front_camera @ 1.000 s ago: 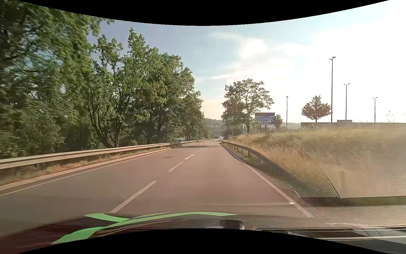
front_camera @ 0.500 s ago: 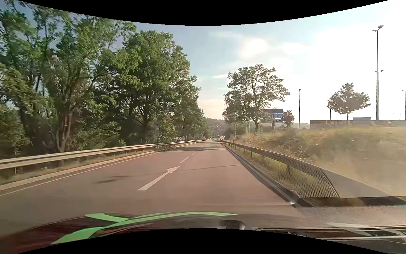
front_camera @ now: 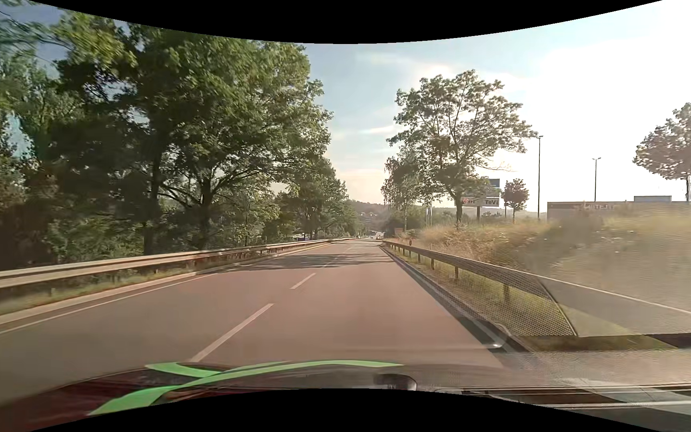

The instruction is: Follow the waypoints while adhering to traffic rules and regulations

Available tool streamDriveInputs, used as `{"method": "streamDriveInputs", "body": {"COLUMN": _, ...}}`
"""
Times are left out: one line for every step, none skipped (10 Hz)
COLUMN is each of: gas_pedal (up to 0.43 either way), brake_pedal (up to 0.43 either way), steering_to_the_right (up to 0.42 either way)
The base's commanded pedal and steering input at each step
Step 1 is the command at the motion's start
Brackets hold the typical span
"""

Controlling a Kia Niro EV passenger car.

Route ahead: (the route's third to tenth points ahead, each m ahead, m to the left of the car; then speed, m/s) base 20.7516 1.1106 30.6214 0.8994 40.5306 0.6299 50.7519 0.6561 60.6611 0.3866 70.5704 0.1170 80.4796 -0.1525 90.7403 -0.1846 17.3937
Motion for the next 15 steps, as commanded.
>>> {"method": "streamDriveInputs", "body": {"gas_pedal": 0.067, "brake_pedal": 0.0, "steering_to_the_right": 0.0}}
{"method": "streamDriveInputs", "body": {"gas_pedal": 0.059, "brake_pedal": 0.0, "steering_to_the_right": 0.0}}
{"method": "streamDriveInputs", "body": {"gas_pedal": 0.047, "brake_pedal": 0.0, "steering_to_the_right": 0.0}}
{"method": "streamDriveInputs", "body": {"gas_pedal": 0.047, "brake_pedal": 0.0, "steering_to_the_right": 0.0}}
{"method": "streamDriveInputs", "body": {"gas_pedal": 0.047, "brake_pedal": 0.0, "steering_to_the_right": 0.0}}
{"method": "streamDriveInputs", "body": {"gas_pedal": 0.059, "brake_pedal": 0.0, "steering_to_the_right": 0.002}}
{"method": "streamDriveInputs", "body": {"gas_pedal": 0.067, "brake_pedal": 0.0, "steering_to_the_right": 0.003}}
{"method": "streamDriveInputs", "body": {"gas_pedal": 0.067, "brake_pedal": 0.0, "steering_to_the_right": 0.003}}
{"method": "streamDriveInputs", "body": {"gas_pedal": 0.067, "brake_pedal": 0.0, "steering_to_the_right": 0.003}}
{"method": "streamDriveInputs", "body": {"gas_pedal": 0.067, "brake_pedal": 0.0, "steering_to_the_right": 0.002}}
{"method": "streamDriveInputs", "body": {"gas_pedal": 0.067, "brake_pedal": 0.0, "steering_to_the_right": 0.001}}
{"method": "streamDriveInputs", "body": {"gas_pedal": 0.067, "brake_pedal": 0.0, "steering_to_the_right": 0.001}}
{"method": "streamDriveInputs", "body": {"gas_pedal": 0.067, "brake_pedal": 0.0, "steering_to_the_right": 0.001}}
{"method": "streamDriveInputs", "body": {"gas_pedal": 0.079, "brake_pedal": 0.0, "steering_to_the_right": 0.001}}
{"method": "streamDriveInputs", "body": {"gas_pedal": 0.079, "brake_pedal": 0.0, "steering_to_the_right": 0.0}}
